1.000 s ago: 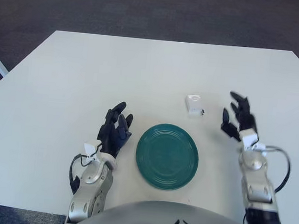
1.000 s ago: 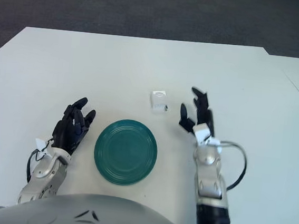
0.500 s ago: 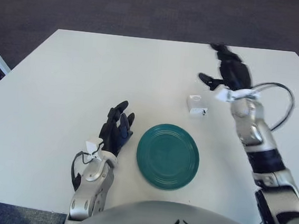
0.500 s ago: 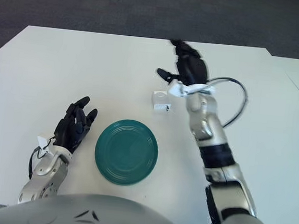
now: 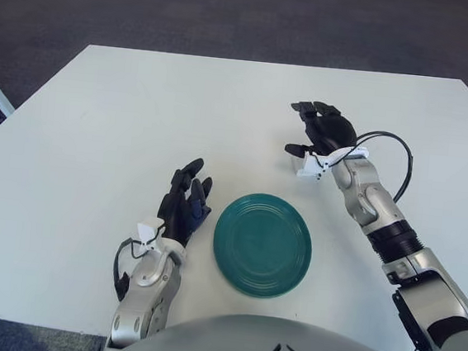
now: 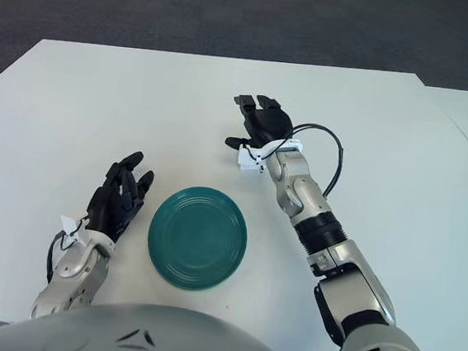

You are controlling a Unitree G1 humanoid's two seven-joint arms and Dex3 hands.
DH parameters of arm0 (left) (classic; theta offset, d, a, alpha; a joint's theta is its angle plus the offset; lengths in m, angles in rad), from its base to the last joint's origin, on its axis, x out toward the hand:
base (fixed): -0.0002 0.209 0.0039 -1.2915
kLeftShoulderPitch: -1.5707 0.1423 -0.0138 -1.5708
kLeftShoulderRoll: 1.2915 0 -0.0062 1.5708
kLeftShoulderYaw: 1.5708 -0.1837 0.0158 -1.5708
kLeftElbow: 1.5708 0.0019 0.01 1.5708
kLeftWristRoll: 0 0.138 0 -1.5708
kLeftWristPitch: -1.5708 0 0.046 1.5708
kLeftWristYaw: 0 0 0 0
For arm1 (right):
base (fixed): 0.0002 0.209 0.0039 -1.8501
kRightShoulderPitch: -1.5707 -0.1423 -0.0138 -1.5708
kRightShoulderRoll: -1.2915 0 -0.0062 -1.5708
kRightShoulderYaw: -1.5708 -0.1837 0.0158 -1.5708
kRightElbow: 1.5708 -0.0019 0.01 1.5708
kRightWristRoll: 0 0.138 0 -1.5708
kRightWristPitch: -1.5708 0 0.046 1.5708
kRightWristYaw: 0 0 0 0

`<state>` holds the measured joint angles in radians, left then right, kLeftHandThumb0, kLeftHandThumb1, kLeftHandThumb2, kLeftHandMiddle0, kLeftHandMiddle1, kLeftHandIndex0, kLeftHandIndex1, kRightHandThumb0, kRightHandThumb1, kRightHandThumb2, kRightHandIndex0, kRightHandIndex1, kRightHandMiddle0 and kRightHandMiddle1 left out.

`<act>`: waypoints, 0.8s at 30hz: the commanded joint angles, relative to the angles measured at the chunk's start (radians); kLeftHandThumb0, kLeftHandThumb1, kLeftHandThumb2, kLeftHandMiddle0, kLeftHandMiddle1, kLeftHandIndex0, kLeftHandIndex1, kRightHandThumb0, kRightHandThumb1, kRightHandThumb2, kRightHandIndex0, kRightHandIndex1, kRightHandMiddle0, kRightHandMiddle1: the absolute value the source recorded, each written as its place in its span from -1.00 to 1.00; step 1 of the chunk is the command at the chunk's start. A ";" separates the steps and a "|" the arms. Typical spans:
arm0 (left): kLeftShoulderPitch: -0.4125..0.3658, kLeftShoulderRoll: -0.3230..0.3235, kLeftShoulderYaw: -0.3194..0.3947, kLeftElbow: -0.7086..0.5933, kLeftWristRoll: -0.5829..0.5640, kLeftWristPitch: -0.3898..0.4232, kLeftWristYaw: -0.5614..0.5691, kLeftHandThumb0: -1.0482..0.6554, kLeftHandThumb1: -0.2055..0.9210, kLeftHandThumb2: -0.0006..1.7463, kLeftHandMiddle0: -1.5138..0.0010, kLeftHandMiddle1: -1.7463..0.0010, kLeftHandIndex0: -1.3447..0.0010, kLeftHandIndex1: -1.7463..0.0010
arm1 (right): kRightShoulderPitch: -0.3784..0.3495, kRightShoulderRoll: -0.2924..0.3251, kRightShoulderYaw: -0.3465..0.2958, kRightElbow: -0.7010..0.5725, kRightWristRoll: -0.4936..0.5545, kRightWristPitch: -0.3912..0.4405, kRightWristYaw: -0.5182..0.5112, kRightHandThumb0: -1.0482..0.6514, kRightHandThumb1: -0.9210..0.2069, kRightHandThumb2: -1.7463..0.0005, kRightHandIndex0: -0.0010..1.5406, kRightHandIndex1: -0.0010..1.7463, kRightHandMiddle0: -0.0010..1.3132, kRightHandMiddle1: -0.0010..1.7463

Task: Put the charger into the plate.

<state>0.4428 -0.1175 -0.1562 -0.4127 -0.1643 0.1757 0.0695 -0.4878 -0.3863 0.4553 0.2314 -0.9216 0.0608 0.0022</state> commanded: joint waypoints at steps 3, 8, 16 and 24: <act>0.012 -0.019 -0.015 -0.017 0.001 0.024 0.017 -0.86 1.00 -0.05 0.52 1.00 0.98 0.14 | 0.007 0.006 0.025 -0.027 -0.029 0.016 0.024 -0.78 -1.00 0.24 -0.71 -0.97 -1.00 -0.42; 0.011 -0.018 -0.016 -0.020 -0.009 0.029 0.014 -0.84 1.00 -0.05 0.52 1.00 0.98 0.14 | 0.014 0.016 0.044 -0.024 -0.037 0.028 0.034 -0.79 -1.00 0.24 -0.71 -0.98 -1.00 -0.44; 0.004 -0.015 -0.016 -0.016 -0.009 0.021 0.018 -0.82 1.00 -0.06 0.51 0.99 0.98 0.13 | 0.031 0.036 0.047 0.064 0.011 -0.029 -0.027 -0.81 -1.00 0.27 -0.74 -1.00 -1.00 -0.35; 0.003 -0.009 -0.020 -0.021 -0.005 0.028 0.021 -0.80 1.00 -0.07 0.52 1.00 0.98 0.12 | 0.022 0.035 0.039 0.124 0.019 -0.062 -0.050 -0.82 -1.00 0.27 -0.74 -1.00 -1.00 -0.30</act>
<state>0.4461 -0.1150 -0.1706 -0.4292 -0.1769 0.1943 0.0829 -0.4612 -0.3430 0.5034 0.3411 -0.9132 0.0055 -0.0327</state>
